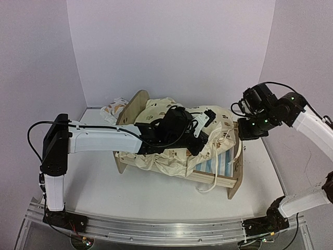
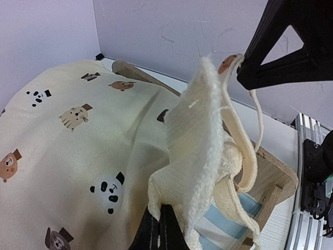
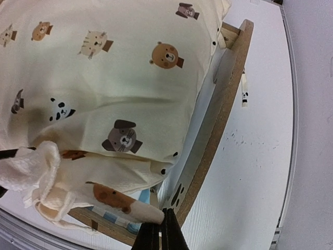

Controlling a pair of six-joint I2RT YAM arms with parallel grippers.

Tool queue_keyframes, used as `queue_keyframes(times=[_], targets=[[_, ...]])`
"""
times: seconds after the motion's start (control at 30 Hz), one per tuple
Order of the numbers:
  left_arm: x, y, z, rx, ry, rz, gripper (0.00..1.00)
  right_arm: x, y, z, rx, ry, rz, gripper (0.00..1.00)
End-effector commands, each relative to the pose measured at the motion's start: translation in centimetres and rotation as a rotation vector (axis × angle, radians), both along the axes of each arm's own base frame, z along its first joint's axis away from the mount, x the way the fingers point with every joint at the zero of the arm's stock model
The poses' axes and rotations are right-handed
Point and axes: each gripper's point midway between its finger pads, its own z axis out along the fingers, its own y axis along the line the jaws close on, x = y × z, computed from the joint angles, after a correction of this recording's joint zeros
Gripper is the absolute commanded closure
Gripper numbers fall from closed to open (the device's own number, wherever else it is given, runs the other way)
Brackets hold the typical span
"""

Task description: Set up the pet bed

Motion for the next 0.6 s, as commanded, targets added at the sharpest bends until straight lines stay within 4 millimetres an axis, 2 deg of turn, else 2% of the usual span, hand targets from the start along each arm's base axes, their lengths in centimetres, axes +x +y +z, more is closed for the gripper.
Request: queue_keyframes(times=[0.0,0.27,0.47,0.57], targets=[[-0.2,1.3,5.0,-0.088,-0.047,0.014,1.0,-1.1,-0.8,-0.2,-0.048,0.04,0.013,1.0],[-0.3,1.2,4.6,-0.086,-0.039,0.008,1.0,-1.1,-1.5,2.7,-0.09,0.01,0.038,1.0],[-0.4,1.0,4.7,-0.089,-0.036,0.003,1.0,-0.8,-0.8,2.7,-0.081,0.034,0.056,1.0],[-0.4,1.0,4.5,-0.086,-0.033,0.002,1.0,-0.9,-0.5,1.8,-0.082,0.065,0.063,1.0]])
